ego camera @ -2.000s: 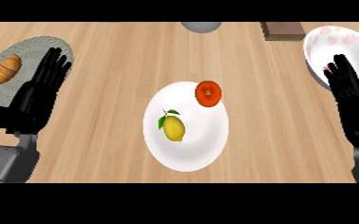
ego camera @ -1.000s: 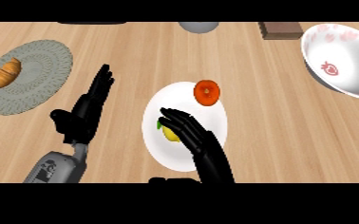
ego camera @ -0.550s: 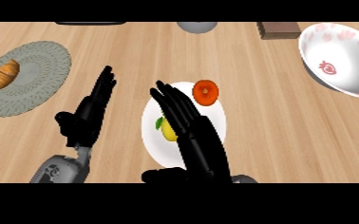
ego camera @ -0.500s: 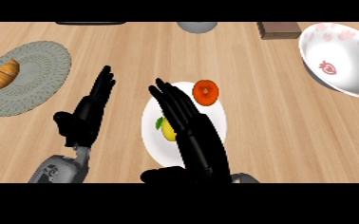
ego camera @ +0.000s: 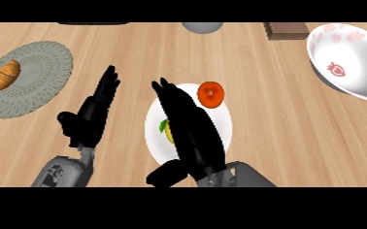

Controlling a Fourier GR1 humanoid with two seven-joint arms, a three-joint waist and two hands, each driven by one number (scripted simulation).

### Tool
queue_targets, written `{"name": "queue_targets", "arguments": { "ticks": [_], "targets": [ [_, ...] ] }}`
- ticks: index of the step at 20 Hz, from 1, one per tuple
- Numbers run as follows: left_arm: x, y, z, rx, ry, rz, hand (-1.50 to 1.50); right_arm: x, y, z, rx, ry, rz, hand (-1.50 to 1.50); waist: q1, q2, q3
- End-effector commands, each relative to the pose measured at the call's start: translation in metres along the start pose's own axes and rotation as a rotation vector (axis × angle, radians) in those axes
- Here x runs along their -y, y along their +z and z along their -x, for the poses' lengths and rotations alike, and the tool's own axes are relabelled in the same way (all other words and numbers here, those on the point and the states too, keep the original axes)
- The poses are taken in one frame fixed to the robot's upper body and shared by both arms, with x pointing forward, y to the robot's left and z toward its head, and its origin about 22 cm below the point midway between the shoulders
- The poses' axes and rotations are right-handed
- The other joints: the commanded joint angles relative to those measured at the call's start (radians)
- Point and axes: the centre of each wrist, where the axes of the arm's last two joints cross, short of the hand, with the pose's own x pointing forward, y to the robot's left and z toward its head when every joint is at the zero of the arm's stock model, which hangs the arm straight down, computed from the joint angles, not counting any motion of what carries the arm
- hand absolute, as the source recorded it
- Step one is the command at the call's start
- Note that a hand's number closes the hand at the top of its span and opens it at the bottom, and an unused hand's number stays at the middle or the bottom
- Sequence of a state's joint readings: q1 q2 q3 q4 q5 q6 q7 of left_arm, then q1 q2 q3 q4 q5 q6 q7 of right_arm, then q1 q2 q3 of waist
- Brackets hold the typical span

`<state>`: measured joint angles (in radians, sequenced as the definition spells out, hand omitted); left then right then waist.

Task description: Pick the lemon from the plate and place it in the bowl

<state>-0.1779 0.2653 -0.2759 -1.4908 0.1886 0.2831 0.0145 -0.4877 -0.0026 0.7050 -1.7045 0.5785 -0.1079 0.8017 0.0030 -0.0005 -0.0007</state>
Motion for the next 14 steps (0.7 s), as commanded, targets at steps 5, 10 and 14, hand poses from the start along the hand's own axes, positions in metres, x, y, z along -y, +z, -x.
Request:
{"name": "queue_targets", "arguments": {
  "ticks": [5,10,14],
  "targets": [
    [0.011,0.0,-0.006,0.002,0.006,-0.025,0.0,-0.014,-0.01,0.035,-0.086,0.025,-0.105,-1.5,0.0,0.0,0.001],
    [-0.016,0.004,0.017,-0.01,0.001,-0.01,0.0,0.0,0.008,0.049,-0.071,-0.005,-0.111,-1.5,-0.004,0.0,0.001],
    [-0.004,0.002,0.008,0.005,-0.015,-0.01,0.0,-0.007,-0.011,0.057,-0.015,-0.077,-0.126,-1.5,-0.001,0.001,0.001]
  ]
}}
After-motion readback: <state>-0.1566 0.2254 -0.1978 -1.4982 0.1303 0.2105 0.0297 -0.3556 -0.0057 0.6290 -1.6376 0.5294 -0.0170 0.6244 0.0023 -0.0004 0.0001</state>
